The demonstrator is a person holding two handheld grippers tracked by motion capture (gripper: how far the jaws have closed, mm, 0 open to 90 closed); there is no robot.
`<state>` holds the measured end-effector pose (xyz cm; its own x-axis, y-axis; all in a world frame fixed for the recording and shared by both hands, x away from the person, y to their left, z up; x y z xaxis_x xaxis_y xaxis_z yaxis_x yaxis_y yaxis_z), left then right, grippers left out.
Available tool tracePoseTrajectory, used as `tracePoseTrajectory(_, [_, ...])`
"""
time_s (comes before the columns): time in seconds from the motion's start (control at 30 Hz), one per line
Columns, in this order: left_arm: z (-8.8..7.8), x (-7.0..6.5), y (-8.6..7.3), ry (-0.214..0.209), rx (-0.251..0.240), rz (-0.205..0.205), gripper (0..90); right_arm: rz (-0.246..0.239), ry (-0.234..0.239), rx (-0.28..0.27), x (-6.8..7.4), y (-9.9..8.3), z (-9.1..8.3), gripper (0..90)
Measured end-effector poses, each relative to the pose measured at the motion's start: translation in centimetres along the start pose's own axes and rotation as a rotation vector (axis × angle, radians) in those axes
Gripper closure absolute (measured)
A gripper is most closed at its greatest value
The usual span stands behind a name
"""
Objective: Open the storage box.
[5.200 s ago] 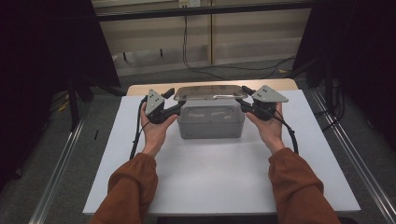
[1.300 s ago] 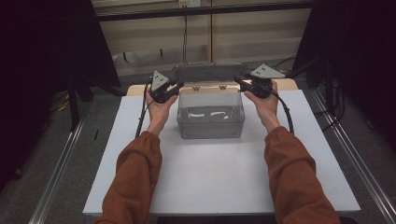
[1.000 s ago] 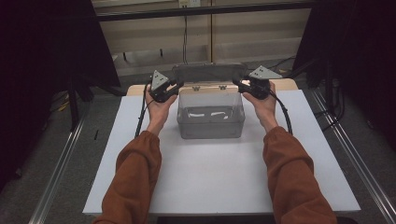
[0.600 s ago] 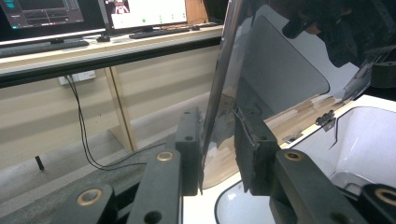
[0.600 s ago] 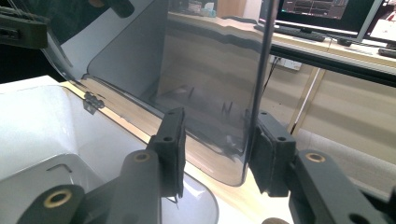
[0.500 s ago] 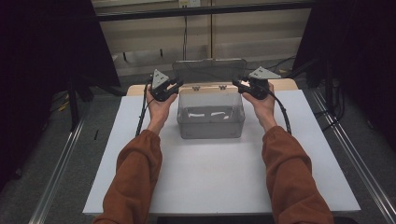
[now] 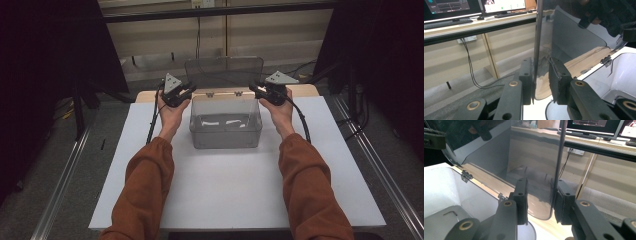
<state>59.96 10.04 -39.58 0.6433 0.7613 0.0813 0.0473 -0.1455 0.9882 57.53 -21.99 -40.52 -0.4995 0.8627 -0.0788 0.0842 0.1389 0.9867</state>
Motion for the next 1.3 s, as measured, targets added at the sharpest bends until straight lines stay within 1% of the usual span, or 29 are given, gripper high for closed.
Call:
tracePoseTrajectory(0.07, [0.1,0.1,0.0,0.0,0.004,0.003,73.7,0.001,-0.001,0.0,-0.1,0.1,0.1,67.8])
tracePoseTrajectory(0.1, [0.2,0.1,-0.1,-0.006,0.009,-0.006,73.8,0.003,-0.003,0.004,-0.1,0.1,0.2,67.8])
tracePoseTrajectory(0.13, [0.2,0.2,-0.2,-0.004,0.01,0.002,73.7,0.006,-0.008,0.005,-0.1,0.1,0.2,67.8])
tracePoseTrajectory(0.2, [0.4,0.2,-0.5,0.001,0.013,-0.015,73.8,0.006,-0.013,0.004,0.0,0.1,0.3,67.5])
tracePoseTrajectory(0.27, [0.5,0.2,-0.8,-0.004,0.03,-0.002,73.7,0.01,-0.013,0.006,-0.1,0.1,0.3,67.7])
tracePoseTrajectory(0.4, [0.6,0.2,-0.8,-0.001,0.025,-0.015,73.6,0.009,-0.015,0.005,-0.1,0.1,0.4,67.6])
tracePoseTrajectory(0.47, [0.7,0.3,-0.8,-0.006,0.045,0.009,73.5,0.009,-0.017,0.007,-0.2,0.1,0.5,67.2])
tracePoseTrajectory(0.5, [0.8,0.3,-0.7,-0.014,0.049,-0.008,73.5,0.007,-0.016,0.013,-0.2,0.1,0.6,67.1])
tracePoseTrajectory(0.53, [0.7,0.5,-0.6,-0.01,0.042,-0.015,73.4,0.004,-0.015,0.019,-0.3,0.2,0.7,66.9])
tracePoseTrajectory(0.57, [0.7,0.6,-0.7,-0.015,0.047,-0.03,73.2,0.004,-0.015,0.019,-0.3,0.3,0.7,66.9])
tracePoseTrajectory(0.6, [0.9,0.6,-0.7,-0.018,0.049,-0.031,72.9,0.01,-0.01,0.019,-0.4,0.3,0.8,67.1])
tracePoseTrajectory(0.63, [1.0,0.6,-0.8,-0.016,0.059,-0.019,72.6,0.011,-0.008,0.017,-0.4,0.2,0.8,67.2])
tracePoseTrajectory(0.7, [1.2,0.5,-0.9,-0.014,0.064,-0.021,72.0,0.011,-0.008,0.016,-0.4,0.2,0.8,67.3])
tracePoseTrajectory(0.77, [1.4,0.5,-1.0,-0.019,0.074,-0.013,71.0,0.012,-0.009,0.015,-0.4,0.2,0.8,67.3])
tracePoseTrajectory(0.8, [1.5,0.4,-1.1,-0.017,0.09,0.011,70.4,0.014,-0.009,0.015,-0.4,0.2,0.8,67.2])
tracePoseTrajectory(0.83, [1.6,0.4,-1.1,-0.022,0.103,0.025,69.1,0.016,-0.009,0.016,-0.4,0.2,0.8,67.1])
tracePoseTrajectory(0.93, [1.7,0.5,-1.0,-0.028,0.091,-0.024,69.8,0.014,-0.01,0.019,-0.5,0.3,0.8,67.3])
tracePoseTrajectory(0.97, [1.6,0.6,-1.0,-0.027,0.097,-0.015,70.6,0.02,-0.012,0.019,-0.5,0.3,0.9,67.2])
tracePoseTrajectory(1.13, [1.7,0.6,-1.1,-0.023,0.095,-0.027,70.8,0.03,-0.014,0.016,-0.5,0.2,1.1,66.8])
tracePoseTrajectory(1.3, [1.7,0.6,-1.1,-0.017,0.096,-0.022,70.8,0.027,-0.014,0.022,-0.6,0.1,1.1,66.6])
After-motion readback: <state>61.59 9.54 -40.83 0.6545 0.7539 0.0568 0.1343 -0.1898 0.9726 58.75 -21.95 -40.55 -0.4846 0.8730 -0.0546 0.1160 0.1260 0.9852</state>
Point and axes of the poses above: each handheld gripper's, and its own axes: z roughly forward along the jaws, y roughly out of its top, x roughly to its left, the point moved 3 cm from there along z, roughly forward along the jaws, and after that the axes turned 4 degrees about -x, right-handed, at the moved point
